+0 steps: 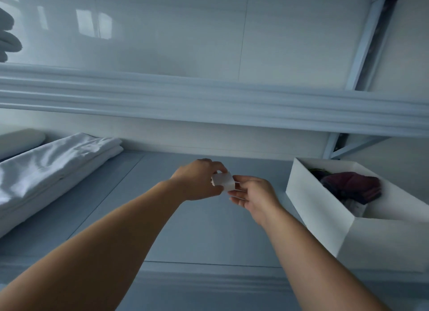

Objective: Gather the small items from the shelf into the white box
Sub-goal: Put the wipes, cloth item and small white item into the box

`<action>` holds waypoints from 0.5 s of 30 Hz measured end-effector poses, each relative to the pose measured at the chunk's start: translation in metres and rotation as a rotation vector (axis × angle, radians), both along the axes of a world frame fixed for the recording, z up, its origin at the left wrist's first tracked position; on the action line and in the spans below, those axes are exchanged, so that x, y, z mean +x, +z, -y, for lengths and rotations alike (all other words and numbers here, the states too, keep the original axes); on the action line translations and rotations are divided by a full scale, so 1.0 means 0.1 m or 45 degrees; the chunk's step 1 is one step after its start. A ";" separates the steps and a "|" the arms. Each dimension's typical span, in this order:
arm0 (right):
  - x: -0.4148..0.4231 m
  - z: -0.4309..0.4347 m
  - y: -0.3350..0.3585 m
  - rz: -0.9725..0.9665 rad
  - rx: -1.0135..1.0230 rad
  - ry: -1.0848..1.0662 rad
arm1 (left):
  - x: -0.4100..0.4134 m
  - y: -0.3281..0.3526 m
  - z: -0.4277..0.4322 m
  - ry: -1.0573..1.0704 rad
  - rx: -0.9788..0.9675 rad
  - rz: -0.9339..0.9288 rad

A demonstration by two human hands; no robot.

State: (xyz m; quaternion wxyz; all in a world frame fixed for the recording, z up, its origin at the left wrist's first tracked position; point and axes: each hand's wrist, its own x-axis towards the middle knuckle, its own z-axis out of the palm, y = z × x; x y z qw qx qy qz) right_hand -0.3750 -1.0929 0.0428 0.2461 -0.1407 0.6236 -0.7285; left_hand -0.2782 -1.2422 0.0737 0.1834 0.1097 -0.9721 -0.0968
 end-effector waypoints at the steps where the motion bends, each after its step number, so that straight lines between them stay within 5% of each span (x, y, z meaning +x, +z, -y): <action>1: -0.02 -0.05 0.03 0.005 -0.022 -0.018 | -0.05 0.01 -0.04 -0.020 0.006 -0.022; 15: -0.44 -0.90 0.42 -0.086 -0.109 -0.165 | -0.65 0.23 -0.77 -0.231 0.051 -0.298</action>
